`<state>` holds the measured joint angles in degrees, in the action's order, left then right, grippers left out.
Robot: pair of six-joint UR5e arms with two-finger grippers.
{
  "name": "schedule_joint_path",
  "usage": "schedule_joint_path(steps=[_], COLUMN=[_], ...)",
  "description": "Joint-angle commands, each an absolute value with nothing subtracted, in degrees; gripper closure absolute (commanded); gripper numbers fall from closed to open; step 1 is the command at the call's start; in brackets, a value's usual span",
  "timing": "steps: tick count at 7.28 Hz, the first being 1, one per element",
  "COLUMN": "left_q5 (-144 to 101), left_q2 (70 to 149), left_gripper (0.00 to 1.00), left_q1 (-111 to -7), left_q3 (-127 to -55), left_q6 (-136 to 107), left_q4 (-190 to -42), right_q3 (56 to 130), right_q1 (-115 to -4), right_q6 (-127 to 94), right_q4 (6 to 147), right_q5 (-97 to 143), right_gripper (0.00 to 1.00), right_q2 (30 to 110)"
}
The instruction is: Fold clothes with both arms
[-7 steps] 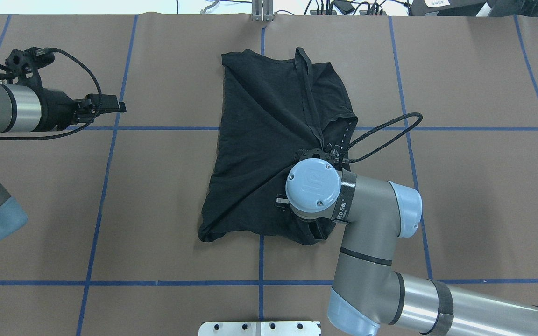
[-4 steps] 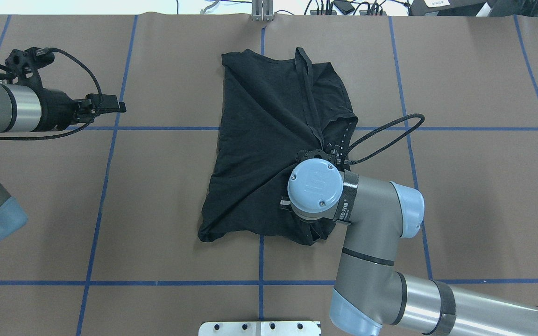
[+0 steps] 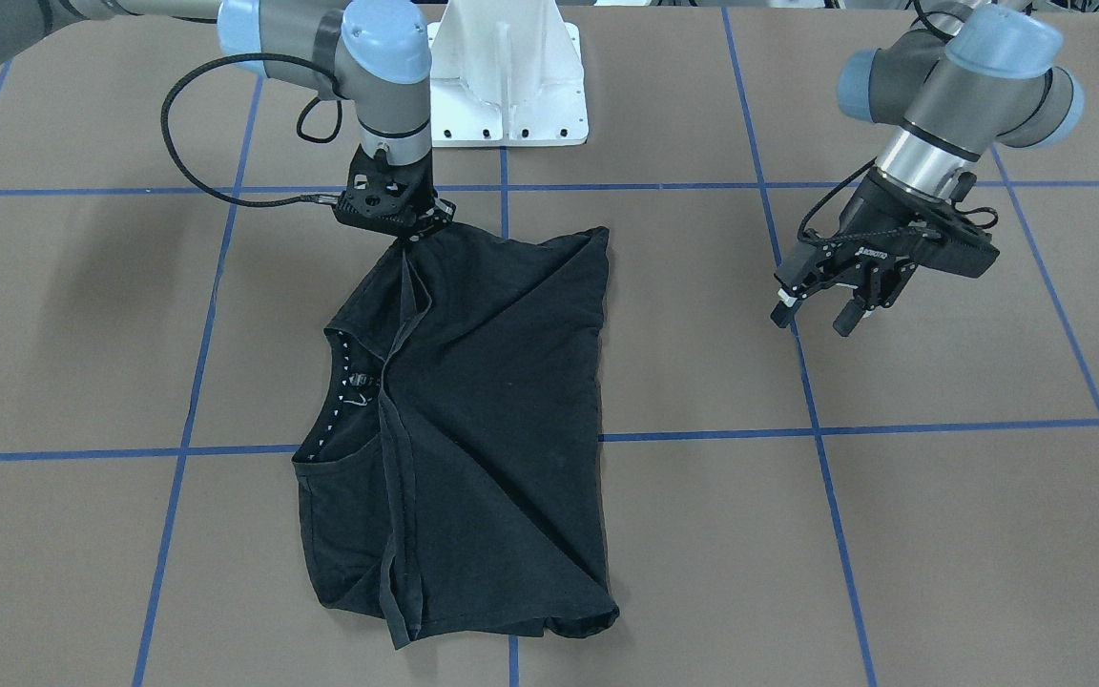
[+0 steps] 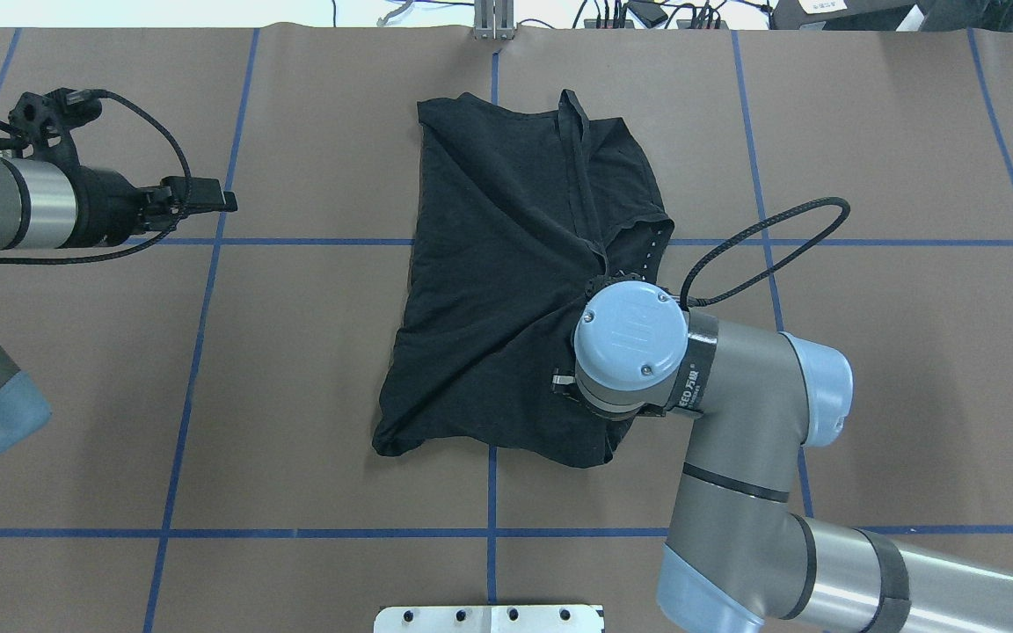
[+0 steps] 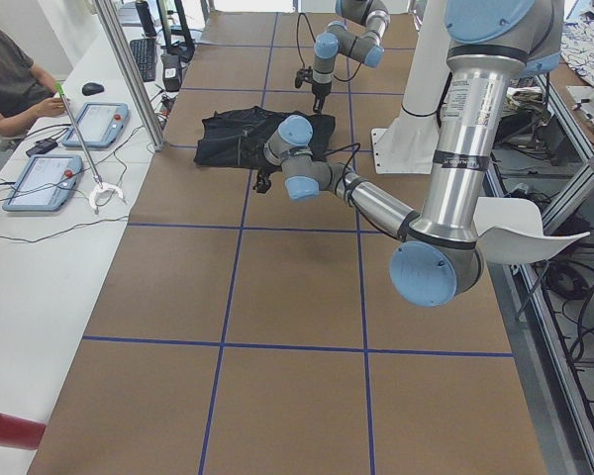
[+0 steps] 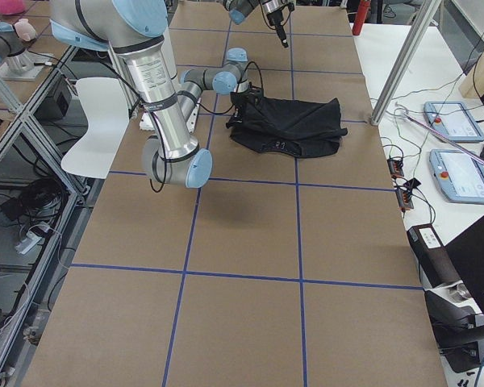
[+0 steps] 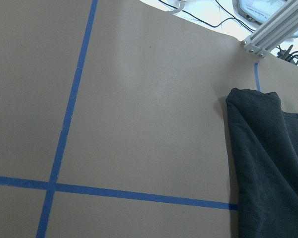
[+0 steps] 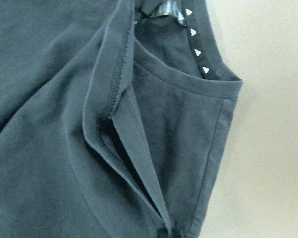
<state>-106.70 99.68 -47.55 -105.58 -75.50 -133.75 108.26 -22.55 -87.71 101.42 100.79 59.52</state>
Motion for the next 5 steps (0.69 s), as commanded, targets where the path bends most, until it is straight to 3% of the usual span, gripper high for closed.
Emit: schedule_joint_path(steps=[1, 2, 3, 5], left_q5=[-106.7, -106.7, -106.7, -106.8], left_q2=[99.7, 99.6, 99.6, 99.6], left_gripper=[0.01, 0.01, 0.01, 0.01], left_q1=[-47.5, -47.5, -47.5, -47.5], left_q3=[-105.7, -105.7, -105.7, -105.6], left_q6=[-75.5, -75.5, -75.5, -75.5], left_q4=[-133.7, -133.7, -133.7, -133.7], right_q3=[109.7, 109.8, 109.3, 110.2], right_q1=[-21.7, -21.7, -21.3, -21.7], right_q6=[-94.6, -95.4, -95.6, -95.6], right_q4=[101.3, 101.3, 101.3, 101.3], right_q5=[100.9, 101.1, 100.7, 101.2], right_gripper=[1.00, 1.00, 0.02, 0.00], right_q2=[61.9, 61.6, 61.6, 62.4])
